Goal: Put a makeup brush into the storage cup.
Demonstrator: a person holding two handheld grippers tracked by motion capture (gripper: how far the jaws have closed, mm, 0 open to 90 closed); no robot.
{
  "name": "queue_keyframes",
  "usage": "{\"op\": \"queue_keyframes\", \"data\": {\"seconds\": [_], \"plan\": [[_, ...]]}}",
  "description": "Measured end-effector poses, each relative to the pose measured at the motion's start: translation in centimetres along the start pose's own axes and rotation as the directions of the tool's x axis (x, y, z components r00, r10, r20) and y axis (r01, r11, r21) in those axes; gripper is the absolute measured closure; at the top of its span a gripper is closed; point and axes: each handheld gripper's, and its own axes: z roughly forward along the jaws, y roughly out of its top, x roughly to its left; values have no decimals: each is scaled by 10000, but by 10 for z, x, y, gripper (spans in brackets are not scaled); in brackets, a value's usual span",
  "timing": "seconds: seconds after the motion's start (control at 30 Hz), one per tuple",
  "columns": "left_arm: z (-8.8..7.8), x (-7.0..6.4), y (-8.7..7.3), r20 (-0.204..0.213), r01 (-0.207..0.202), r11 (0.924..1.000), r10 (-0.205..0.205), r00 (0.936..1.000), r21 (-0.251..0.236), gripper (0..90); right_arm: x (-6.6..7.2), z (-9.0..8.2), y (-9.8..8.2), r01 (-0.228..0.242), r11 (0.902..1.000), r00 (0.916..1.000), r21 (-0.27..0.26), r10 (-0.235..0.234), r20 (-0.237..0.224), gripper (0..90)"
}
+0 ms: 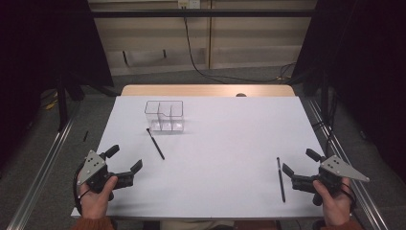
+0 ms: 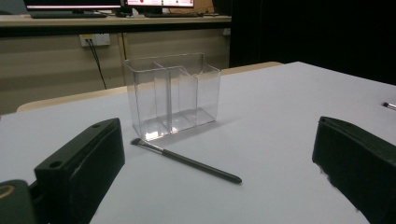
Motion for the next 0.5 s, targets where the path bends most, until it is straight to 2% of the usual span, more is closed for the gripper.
{"op": "queue_keyframes", "data": {"seconds": [0.3,0.5], "plan": [[-1,0,0,43,-73,9999,73,10000,137,22,-1,0,0,3,10000,10000,8,-3,-69,0],[1,1,-1,1,52,9999,-52,10000,163,21,1,0,0,-26,10000,10000,47,26,-8,0]]}}
